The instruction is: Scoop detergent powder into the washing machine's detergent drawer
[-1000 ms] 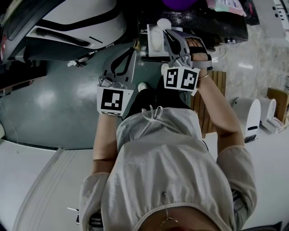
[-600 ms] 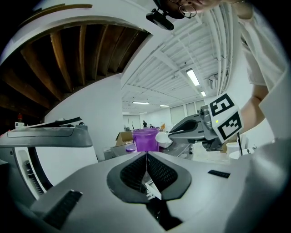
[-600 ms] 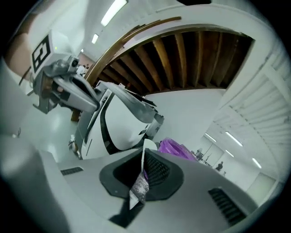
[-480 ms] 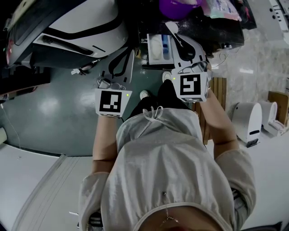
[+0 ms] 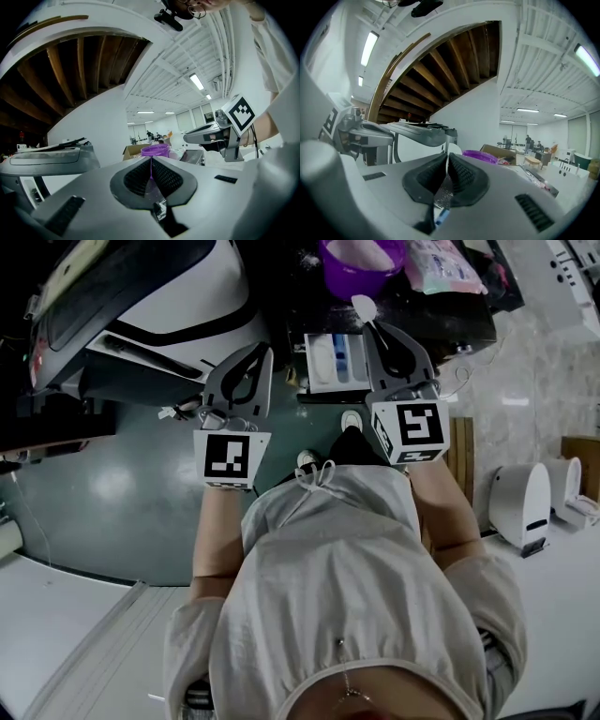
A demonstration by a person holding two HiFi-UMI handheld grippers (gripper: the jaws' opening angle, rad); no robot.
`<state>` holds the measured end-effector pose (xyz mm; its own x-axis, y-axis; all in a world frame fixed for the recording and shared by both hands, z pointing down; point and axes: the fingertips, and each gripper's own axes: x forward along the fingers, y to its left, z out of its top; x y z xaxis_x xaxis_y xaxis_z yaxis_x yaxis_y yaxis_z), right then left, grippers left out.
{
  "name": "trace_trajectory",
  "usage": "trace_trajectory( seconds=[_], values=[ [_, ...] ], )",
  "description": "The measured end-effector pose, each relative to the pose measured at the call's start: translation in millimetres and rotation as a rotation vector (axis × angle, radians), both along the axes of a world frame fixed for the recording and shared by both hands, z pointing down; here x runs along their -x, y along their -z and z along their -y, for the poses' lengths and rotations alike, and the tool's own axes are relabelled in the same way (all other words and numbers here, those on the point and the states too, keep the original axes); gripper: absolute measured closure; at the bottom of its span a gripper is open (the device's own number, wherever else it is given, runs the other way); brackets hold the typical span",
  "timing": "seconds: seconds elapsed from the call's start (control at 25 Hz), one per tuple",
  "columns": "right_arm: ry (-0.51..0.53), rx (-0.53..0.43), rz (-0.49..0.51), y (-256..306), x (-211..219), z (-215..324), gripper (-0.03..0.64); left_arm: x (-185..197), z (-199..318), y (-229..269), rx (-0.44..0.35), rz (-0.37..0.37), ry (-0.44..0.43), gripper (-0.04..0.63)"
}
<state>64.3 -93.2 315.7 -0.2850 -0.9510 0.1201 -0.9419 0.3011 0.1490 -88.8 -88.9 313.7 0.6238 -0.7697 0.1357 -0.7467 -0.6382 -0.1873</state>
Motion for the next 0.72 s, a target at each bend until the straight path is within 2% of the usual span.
trace_trajectory(
  seconds=[0.12,0.36,0.48,0.72],
  values=[
    [-0.015,-0.015,0.029,6,-5,-3,0.606,-1,2,12,-0.058,-0.019,-0.010,0.572],
    [-0.014,-0.031,0.022,8,-7,-7,0.607,-1,3,18,-0.043,-0.019,-0.010,0.572],
    [-0.001,-0.037,0.013,9,-7,-8,0.607,-2,4,21,-0.067,-0.027,-0.009,0.572],
    [0.017,-0.043,0.002,11,-6,-11,0.609,-3,4,25,-0.067,-0.044,-0.001,0.572]
  ],
)
